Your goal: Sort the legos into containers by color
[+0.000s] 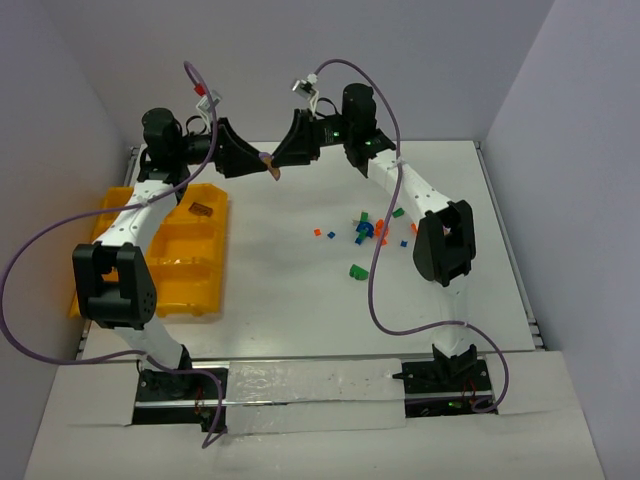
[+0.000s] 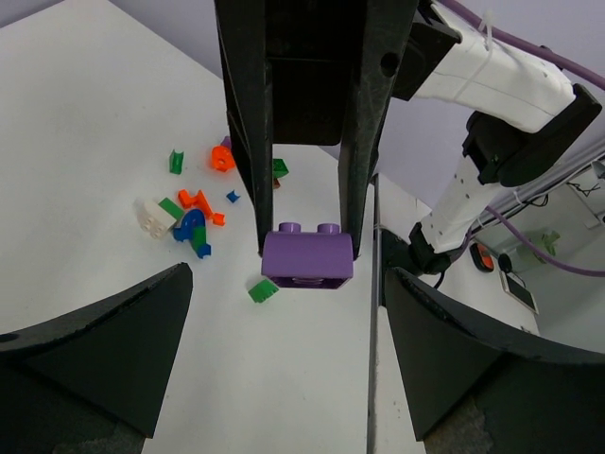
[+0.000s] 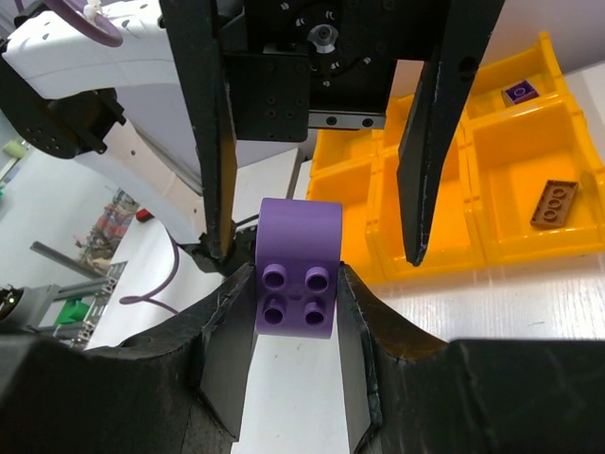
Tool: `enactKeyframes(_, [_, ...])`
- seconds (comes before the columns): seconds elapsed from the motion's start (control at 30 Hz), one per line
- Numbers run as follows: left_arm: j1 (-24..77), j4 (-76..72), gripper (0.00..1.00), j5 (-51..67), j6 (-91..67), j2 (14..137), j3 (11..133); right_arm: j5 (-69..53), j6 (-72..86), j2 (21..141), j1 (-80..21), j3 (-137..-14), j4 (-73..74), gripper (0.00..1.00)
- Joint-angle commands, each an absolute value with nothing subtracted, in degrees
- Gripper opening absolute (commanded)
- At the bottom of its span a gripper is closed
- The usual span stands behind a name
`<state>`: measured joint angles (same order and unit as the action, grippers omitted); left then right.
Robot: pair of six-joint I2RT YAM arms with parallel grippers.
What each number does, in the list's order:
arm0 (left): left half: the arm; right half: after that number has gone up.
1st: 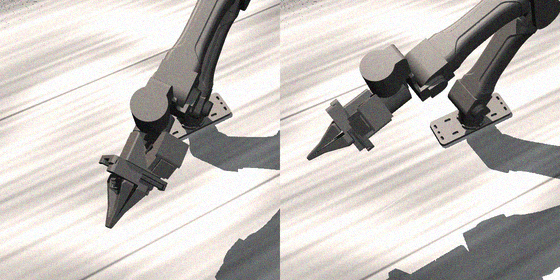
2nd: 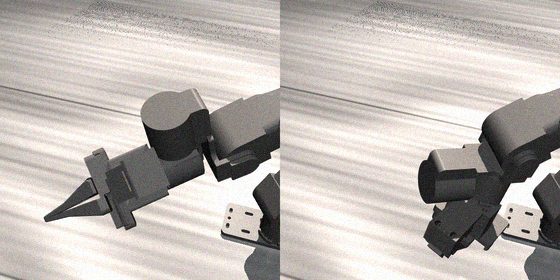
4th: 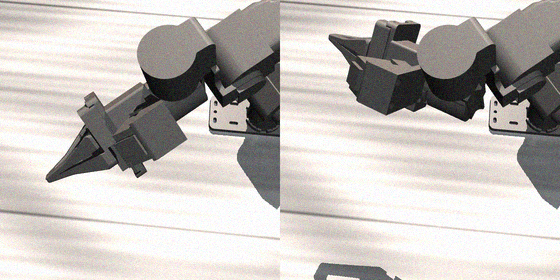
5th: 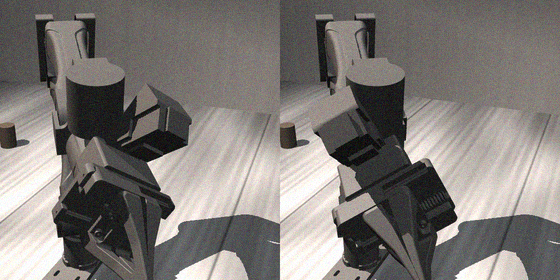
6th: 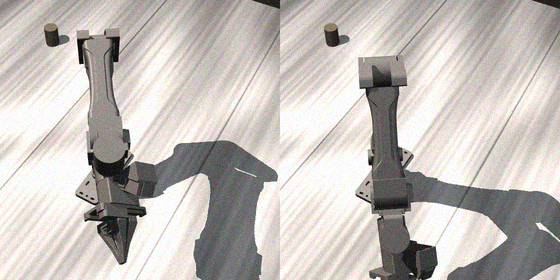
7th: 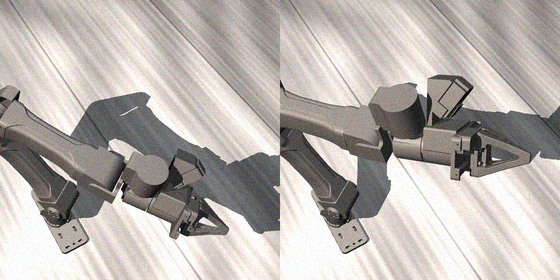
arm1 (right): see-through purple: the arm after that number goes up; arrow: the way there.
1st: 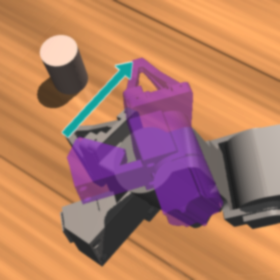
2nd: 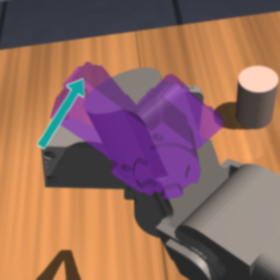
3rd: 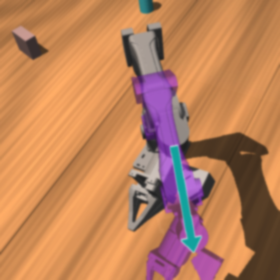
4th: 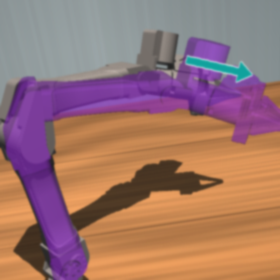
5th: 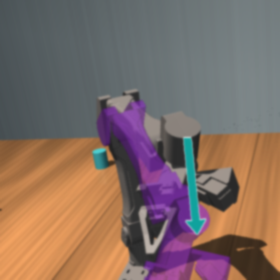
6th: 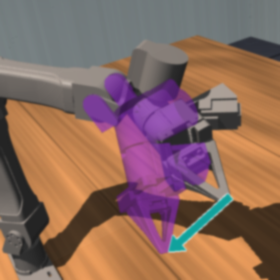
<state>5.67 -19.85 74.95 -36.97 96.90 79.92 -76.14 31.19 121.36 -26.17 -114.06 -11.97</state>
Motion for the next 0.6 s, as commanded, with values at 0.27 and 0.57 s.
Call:
enactKeyframes(0.27, [6.5,-32.0,0.76,77.0,-45.7,97.3,82.7,-76.4,28.3,121.7,-27.2,-116.8,-10.0,0.00])
enactKeyframes(0.57, [6.5,-30.8,0.33,77.8,-46.0,97.4,82.4,-75.0,26.6,121.6,-27.2,-117.3,-7.9,0.00])
